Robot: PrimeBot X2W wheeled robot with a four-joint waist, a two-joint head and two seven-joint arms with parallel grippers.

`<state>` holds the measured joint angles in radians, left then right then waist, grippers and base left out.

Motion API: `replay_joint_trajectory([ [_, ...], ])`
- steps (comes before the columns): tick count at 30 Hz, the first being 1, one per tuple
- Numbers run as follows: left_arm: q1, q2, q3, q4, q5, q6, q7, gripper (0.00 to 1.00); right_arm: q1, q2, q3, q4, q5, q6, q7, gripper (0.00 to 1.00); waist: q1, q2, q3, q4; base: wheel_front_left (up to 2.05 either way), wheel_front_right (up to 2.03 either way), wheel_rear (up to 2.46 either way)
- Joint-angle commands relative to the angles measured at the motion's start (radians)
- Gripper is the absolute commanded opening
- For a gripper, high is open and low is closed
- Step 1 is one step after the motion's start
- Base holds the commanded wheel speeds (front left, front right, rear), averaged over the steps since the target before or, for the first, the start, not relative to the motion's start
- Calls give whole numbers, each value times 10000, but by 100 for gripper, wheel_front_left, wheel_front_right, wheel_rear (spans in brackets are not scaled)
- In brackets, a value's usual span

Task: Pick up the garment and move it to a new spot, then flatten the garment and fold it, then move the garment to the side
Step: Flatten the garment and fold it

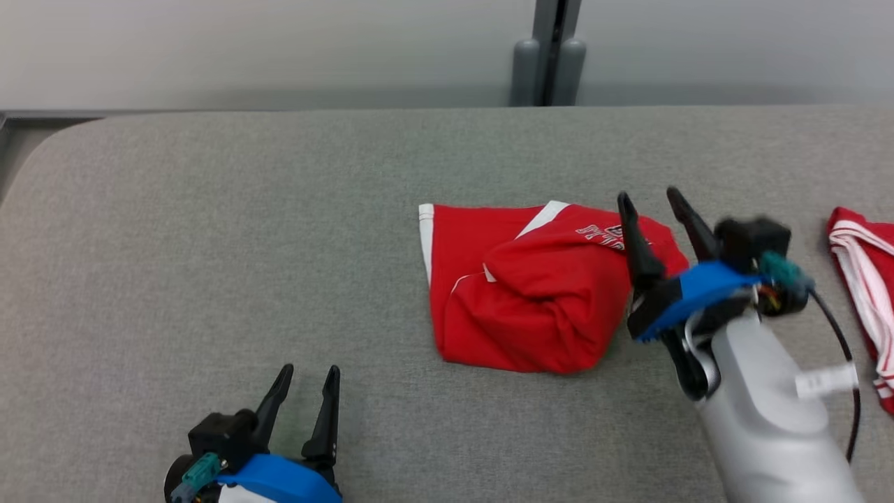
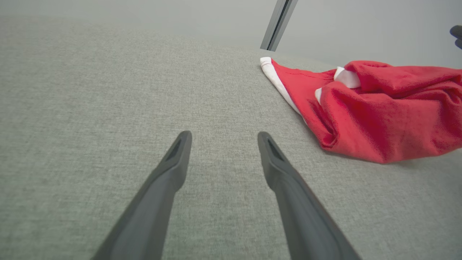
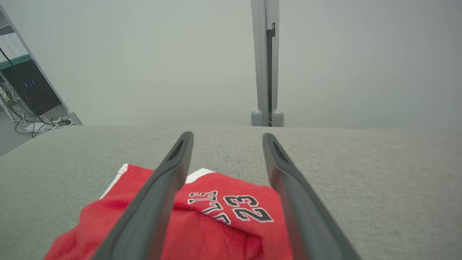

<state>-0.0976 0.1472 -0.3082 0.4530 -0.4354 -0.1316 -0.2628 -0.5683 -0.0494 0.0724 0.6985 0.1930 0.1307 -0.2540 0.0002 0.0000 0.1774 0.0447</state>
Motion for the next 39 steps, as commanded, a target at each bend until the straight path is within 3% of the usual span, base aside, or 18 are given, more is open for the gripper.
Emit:
replay_joint_trajectory([
  [1, -296, 55, -117, -6, -82, 19, -24, 100, -765, -28, 68, 479, -265, 0, 291, 100, -2, 0, 439, 430, 0, 0, 0],
  [5, -621, 117, -296, -11, -229, 19, -24, 100, -1935, -29, 13, 1342, -794, 0, 858, 100, -2, 0, 751, 763, 0, 0, 0],
  [11, -1051, 102, -463, 39, -529, 19, -24, 100, -3338, -31, -904, 3043, -2296, 0, 2405, 100, -2, 0, 1192, 1329, 0, 0, 0],
  [16, -1118, 125, -472, 88, -687, 19, -24, 100, -3111, -32, -1583, 3926, -3165, 0, 3275, 100, -2, 0, 1341, 1516, 0, 0, 0],
  [20, -1021, 183, -412, 64, -736, 19, -24, 100, -2537, -41, -1527, 4310, -3363, -1, 3088, 100, -2, 0, 1351, 1451, 0, 0, 0],
  [21, -1008, 205, -397, 22, -735, 19, -24, 100, -2409, -41, -1507, 4353, -3354, -1, 2920, 81, -2, 0, 1344, 1415, 0, 0, 0],
  [22, -1013, 212, -389, -16, -718, 19, -24, 100, -2338, -49, -1495, 4355, -3300, -3, 2724, 36, -2, 0, 1341, 1381, 0, 0, 0],
  [24, -1056, 208, -401, -97, -680, 19, -24, 100, -2261, -50, -1391, 4286, -3260, -3, 2242, 0, -2, 0, 1329, 1310, 0, 0, 0],
  [33, -953, 90, -455, -248, -631, 19, -24, 100, -2683, -27, -1106, 3324, -2869, -1, 8, 0, -2, 0, 897, 1267, 0, 0, 0],
  [36, -779, 67, -494, -162, -627, 19, -24, 100, -2833, -22, -229, 2525, -1908, -1, -109, 0, -2, 0, 584, 1360, 0, 0, 0],
  [39, -618, 41, -483, -72, -588, 19, -24, 100, -2679, -22, 1091, 863, -770, 0, -116, 0, -2, 0, 273, 1442, 0, 0, 0],
])
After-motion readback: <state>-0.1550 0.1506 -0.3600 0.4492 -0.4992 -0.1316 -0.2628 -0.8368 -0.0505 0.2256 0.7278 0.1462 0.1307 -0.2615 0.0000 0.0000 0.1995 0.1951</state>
